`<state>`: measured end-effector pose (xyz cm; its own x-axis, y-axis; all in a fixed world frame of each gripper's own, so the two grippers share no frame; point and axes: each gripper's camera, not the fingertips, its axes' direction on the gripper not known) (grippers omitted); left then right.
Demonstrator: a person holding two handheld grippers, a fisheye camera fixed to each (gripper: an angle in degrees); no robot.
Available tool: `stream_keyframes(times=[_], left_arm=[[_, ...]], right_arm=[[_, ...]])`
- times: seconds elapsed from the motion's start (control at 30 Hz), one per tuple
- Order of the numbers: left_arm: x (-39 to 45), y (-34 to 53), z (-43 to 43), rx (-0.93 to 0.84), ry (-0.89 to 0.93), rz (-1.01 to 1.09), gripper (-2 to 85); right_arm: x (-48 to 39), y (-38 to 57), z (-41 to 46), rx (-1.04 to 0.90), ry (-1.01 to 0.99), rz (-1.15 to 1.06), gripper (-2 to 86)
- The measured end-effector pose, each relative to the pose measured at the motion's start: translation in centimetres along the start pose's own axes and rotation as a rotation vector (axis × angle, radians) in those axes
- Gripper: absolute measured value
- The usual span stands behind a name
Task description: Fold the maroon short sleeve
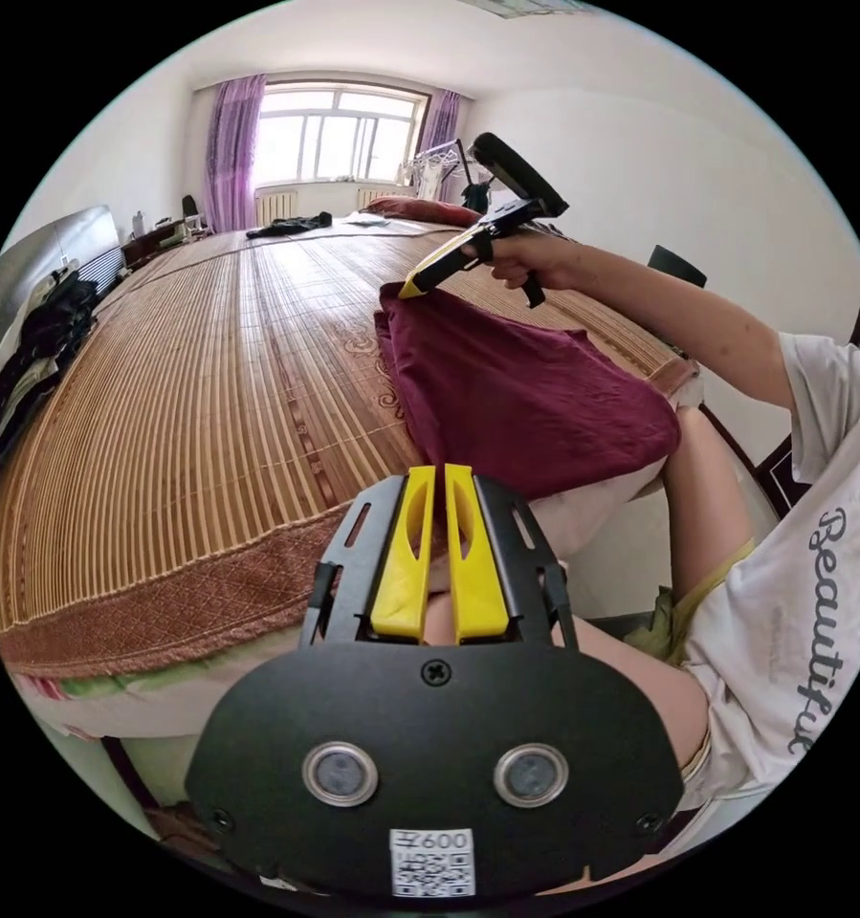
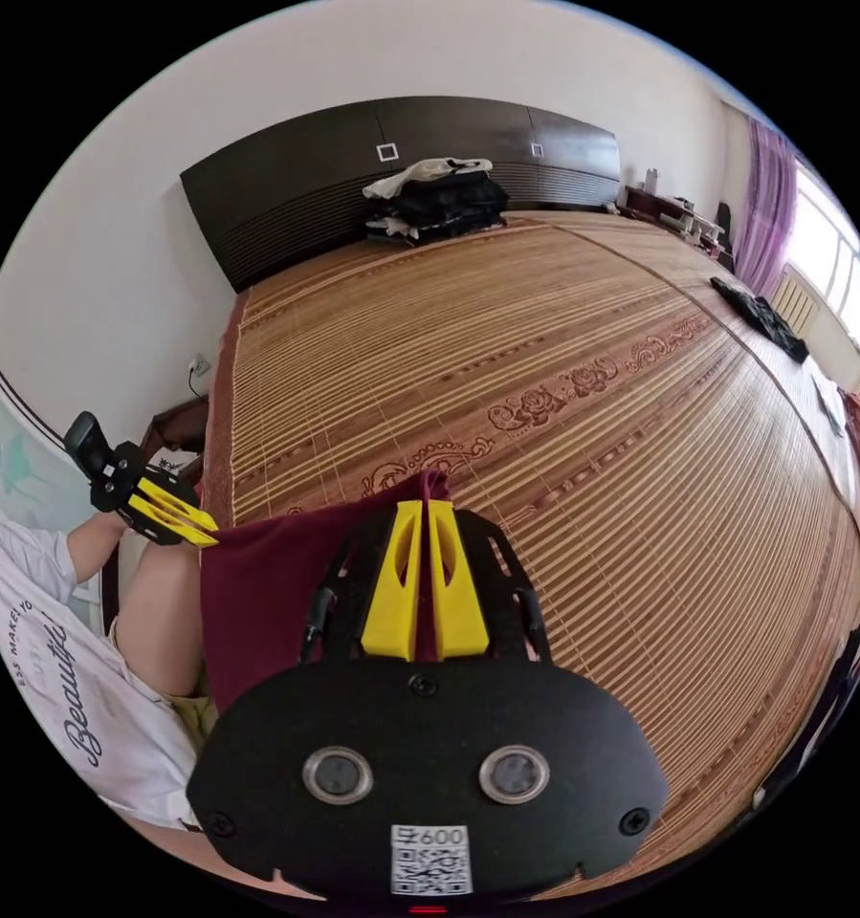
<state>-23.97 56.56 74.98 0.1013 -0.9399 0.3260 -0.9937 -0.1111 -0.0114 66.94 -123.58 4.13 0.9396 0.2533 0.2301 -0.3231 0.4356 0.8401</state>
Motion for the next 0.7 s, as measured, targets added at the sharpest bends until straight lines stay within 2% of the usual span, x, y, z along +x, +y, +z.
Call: stream_keyframes(times=[0.13, 0.27, 0.43, 0.5, 0.53, 0.57, 0.7], left_arm=[[-0.6, 2.2, 0.9, 0.078, 0.022, 0.008, 2.3], [-2.1, 3.3, 1.3, 0.111, 0.106, -0.071, 2.0], [-5.0, 4.4, 2.7, 0.084, 0.304, -0.316, 1.3], [-5.2, 4.8, 2.7, 0.093, 0.359, -0.379, 0.9], [-4.1, 4.3, 1.9, 0.117, 0.311, -0.348, 0.8], [-3.3, 3.9, 1.2, 0.139, 0.27, -0.32, 0.7], [3.5, -3.2, -2.7, 0.175, -0.052, -0.089, 0.7]], right_arm=[[0.0, -0.2, -0.2, 0.041, -0.009, -0.028, -0.9], [3.2, -0.3, 3.1, -0.055, -0.05, 0.105, -0.9], [6.5, 1.3, 1.0, 0.045, -0.138, 0.267, -0.9], [8.1, 2.8, -1.2, 0.112, -0.074, 0.407, -0.9], [8.8, 4.2, -3.2, 0.143, 0.044, 0.506, -0.9], [8.6, 5.4, -5.3, 0.179, 0.132, 0.496, -0.9], [7.1, 8.9, -10.1, 0.175, 0.16, 0.365, -0.9]])
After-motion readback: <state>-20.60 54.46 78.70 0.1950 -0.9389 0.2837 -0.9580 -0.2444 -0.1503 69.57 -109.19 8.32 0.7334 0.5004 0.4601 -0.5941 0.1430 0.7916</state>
